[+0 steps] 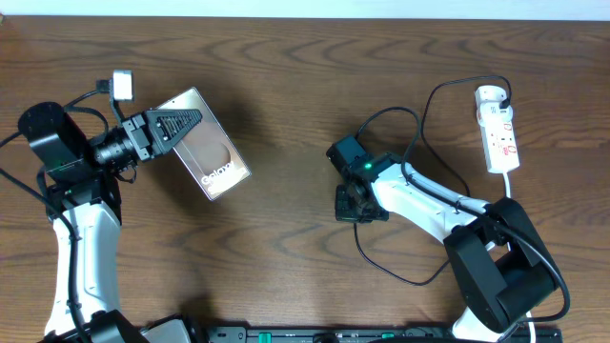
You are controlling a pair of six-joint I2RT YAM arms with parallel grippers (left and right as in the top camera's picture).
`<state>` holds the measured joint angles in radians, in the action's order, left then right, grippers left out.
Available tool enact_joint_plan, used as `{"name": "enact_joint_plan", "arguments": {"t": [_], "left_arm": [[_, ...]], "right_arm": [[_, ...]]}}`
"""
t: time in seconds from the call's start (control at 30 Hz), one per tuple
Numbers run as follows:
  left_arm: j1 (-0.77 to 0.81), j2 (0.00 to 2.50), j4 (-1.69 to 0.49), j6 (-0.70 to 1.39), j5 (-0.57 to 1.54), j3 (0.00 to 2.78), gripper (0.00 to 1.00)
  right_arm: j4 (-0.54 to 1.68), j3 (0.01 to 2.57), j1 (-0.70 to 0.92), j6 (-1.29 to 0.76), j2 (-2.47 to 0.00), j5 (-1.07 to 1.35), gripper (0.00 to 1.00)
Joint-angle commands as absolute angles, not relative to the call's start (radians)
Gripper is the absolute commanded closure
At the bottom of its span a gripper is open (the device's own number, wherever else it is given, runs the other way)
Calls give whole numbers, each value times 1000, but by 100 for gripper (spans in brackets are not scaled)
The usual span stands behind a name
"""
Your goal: Plug charger to phone and switch on socket
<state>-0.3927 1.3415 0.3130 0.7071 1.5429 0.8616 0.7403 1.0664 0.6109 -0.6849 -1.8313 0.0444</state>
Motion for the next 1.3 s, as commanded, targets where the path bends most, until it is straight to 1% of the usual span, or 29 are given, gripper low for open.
{"name": "enact_joint_plan", "arguments": {"t": [0.0,0.1,0.17,0.23,0.33,0.43,0.5,0.6,0.77,1.0,1.13,1.27], "left_arm": [[-398,1345,316,719,1571,867,93],[-398,1345,316,719,1571,867,93],[-398,1345,316,719,1571,867,93],[-398,1345,316,719,1571,867,93],[-398,1345,316,715,1571,867,93],[-398,1345,316,715,1571,867,93],[-398,1345,316,715,1571,867,93],[-398,1345,316,715,1571,867,93],[-398,1345,316,708,1571,867,93],[-398,1345,316,709,1571,867,93],[-398,1345,316,720,1571,867,93],[-393,1345,316,763,1571,867,93]], "right_arm": [[740,1058,612,-682,-1834,82,99],[740,1099,595,-593,-1831,197,99],[738,1141,582,-479,-1822,312,99],[736,1195,568,-331,-1808,492,99],[734,1270,556,-73,-1790,831,99],[746,1316,554,222,-1778,1234,99],[749,1317,562,335,-1776,1394,99],[758,1309,582,376,-1776,1444,99],[812,1307,634,455,-1776,1449,99],[789,1307,661,457,-1776,1473,99],[775,1307,651,425,-1776,1470,99],[714,1307,638,321,-1776,1464,99]]}}
